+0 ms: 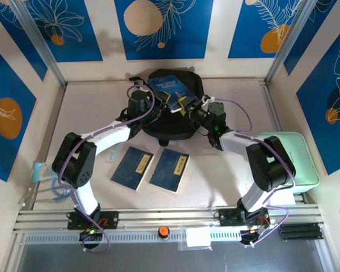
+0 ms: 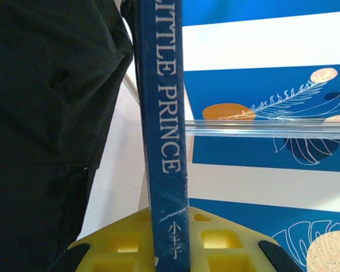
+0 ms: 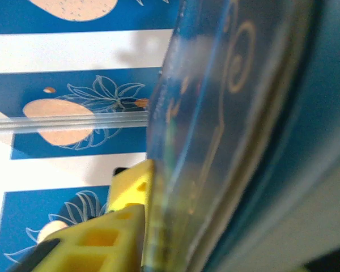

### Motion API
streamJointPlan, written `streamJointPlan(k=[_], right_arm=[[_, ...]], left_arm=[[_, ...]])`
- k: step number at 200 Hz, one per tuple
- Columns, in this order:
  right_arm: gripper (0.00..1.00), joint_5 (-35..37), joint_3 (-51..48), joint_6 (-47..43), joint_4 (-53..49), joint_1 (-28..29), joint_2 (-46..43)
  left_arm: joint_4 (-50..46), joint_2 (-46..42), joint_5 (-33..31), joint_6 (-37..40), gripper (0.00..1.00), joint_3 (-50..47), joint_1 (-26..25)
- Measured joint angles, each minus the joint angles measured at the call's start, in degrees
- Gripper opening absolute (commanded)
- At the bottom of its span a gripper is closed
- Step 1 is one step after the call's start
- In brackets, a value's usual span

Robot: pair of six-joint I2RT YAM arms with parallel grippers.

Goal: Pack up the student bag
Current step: Pass the book, then move the student bag to the top-center of the table.

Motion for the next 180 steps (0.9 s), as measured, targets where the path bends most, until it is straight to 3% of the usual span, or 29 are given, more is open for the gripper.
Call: streamJointPlan(k=[33, 55, 108, 180], right_arm=[[0.04, 0.1, -0.1, -2.1, -6.9, -0.1, -3.4], [0.03, 0.1, -0.1, -5.6, -14.6, -0.7, -6.2], [0.04, -0.3, -0.1, -16.3, -34.1, -4.9, -13.2], [0.04, -1.0, 1.2, -25.5, -48.8, -14.4, -18.8]], left_arm=[[-2.1, -0.4, 0.5, 3.5, 0.48, -1.6, 0.6], [-6.0, -1.6, 1.1, 9.5, 0.59, -3.4, 1.8], [-13.4, -1.0, 2.1, 27.0, 0.59, -6.4, 4.7], [-15.5, 7.0, 8.5, 39.1, 0.59, -3.2, -1.6]])
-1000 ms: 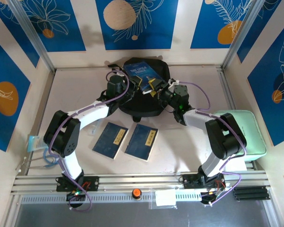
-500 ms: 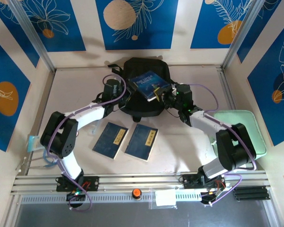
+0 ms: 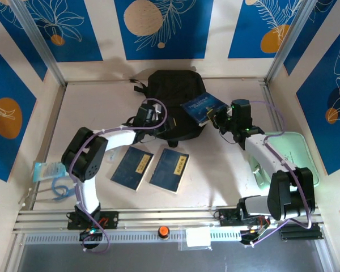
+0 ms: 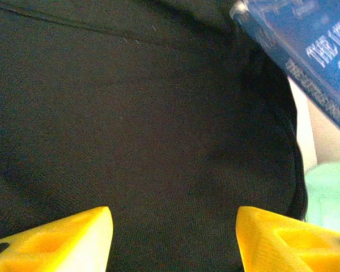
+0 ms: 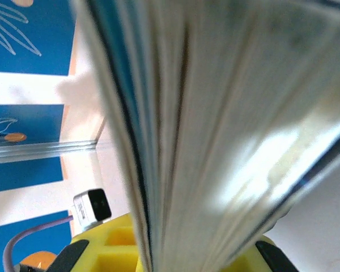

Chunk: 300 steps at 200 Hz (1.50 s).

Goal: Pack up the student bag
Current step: Move the student bag to the top-center of the table, then open the student bag at the top-center of the table.

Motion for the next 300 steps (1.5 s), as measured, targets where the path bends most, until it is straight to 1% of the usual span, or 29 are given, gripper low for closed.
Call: streamJointPlan(k=[68, 94, 124, 158, 191, 210, 233, 256, 278, 300], right_arm=[[0.04, 0.3, -0.1, -3.3, -6.0, -4.9, -4.5], [0.04, 0.3, -0.2, -4.0, -7.6, -6.3, -5.9], [0.04, 0.2, -0.2, -4.9, -9.2, -8.0, -7.2], [0.04, -0.9, -0.2, -8.5, -10.1, -11.0, -8.2], [0.04, -2.6, -0.2, -12.5, -11.3, -14.4, -8.3], [0.04, -3.2, -0.2, -14.1, -12.6, -16.2, -8.9], [0.04, -4.0, -0.2, -14.7, -13.4, -18.5, -10.0], [0.04, -5.1, -0.2, -14.6, -13.5, -20.3, -10.5], [0.04, -6.2, -0.5, -14.6, -13.5, -21.4, -10.5], [0.04, -6.9, -0.9, -14.6, -13.7, -21.8, -10.5]], left_arm=[[-5.3, 2.7, 1.6, 4.4, 0.59, 4.8, -8.5], [-8.9, 2.8, 1.6, 8.1, 0.60, 6.5, -10.8], [-14.6, 2.7, 1.9, 16.2, 0.62, 9.6, -11.3], [-22.3, 2.7, 2.7, 26.1, 0.66, 16.3, -11.3], [-26.5, 3.1, 3.9, 32.2, 0.73, 22.0, -11.8], [-28.3, 4.7, 5.1, 34.3, 0.73, 25.6, -12.2], [-30.3, 8.4, 6.9, 35.9, 0.70, 29.8, -13.0], [-32.0, 12.0, 9.1, 36.3, 0.63, 32.4, -13.6], [-33.8, 15.5, 12.0, 35.4, 0.56, 35.5, -13.7], [-34.1, 17.8, 14.0, 34.0, 0.51, 37.8, -13.7]])
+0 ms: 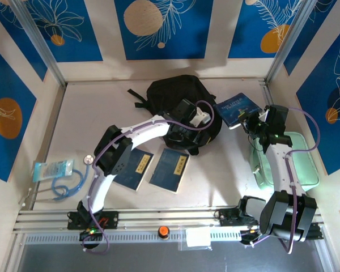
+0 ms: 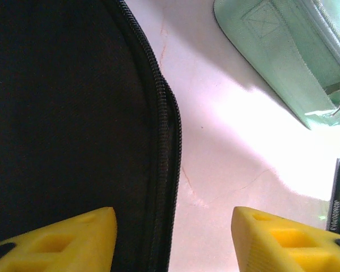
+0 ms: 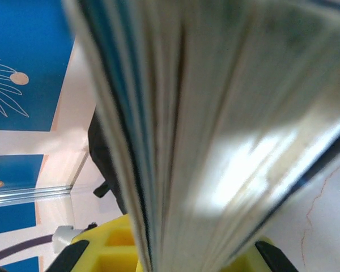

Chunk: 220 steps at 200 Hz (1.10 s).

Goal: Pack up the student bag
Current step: Open the student bag at the top-center of the table.

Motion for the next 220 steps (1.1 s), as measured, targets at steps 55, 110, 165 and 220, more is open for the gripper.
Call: streamJointPlan(k=[55, 110, 165, 220], right_arm=[[0.04, -1.2, -0.7, 0.5, -0.2, -0.5, 0.0], [0.04, -2.0, -1.8, 1.1, -0.4, -1.1, -0.4], [0.04, -2.0, -2.4, 1.1, -0.7, -1.4, -1.8], [0.04, -1.9, -2.4, 1.1, -0.8, -1.7, -2.3]], left_arm=[[0.3, 3.1, 2.3, -4.2, 0.39, 4.2, 0.0], [0.0, 5.1, 3.2, -6.2, 0.38, 7.1, 0.1], [-0.7, 6.9, 2.9, -8.0, 0.24, 9.3, 0.2], [-0.8, 7.5, 1.9, -8.3, 0.07, 9.7, 0.2]])
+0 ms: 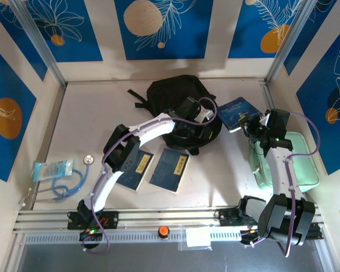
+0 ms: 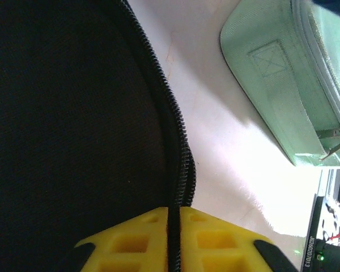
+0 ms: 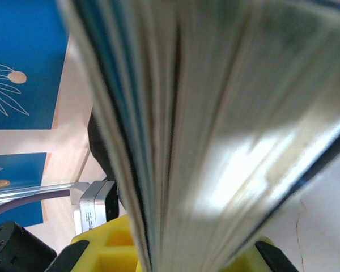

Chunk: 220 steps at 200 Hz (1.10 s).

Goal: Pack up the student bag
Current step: Open the student bag at the top-center of the table.

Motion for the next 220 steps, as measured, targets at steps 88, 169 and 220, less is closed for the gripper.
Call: streamJointPlan(k=[88, 169, 220], right_arm=[[0.04, 3.4, 0.1, -1.7, -7.6, -0.7, -6.2], [0.04, 7.0, 0.1, -2.8, -16.5, 2.5, -14.2], [0.04, 9.7, 0.1, 0.2, -17.5, 11.9, -12.3]], left_arm=[[0.6, -3.1, -0.5, 0.0, 0.04, -1.0, 2.7], [10.2, -10.2, -3.0, -7.4, 0.01, -6.8, 8.7], [12.3, -10.2, -3.6, -10.9, 0.02, -7.2, 9.3]])
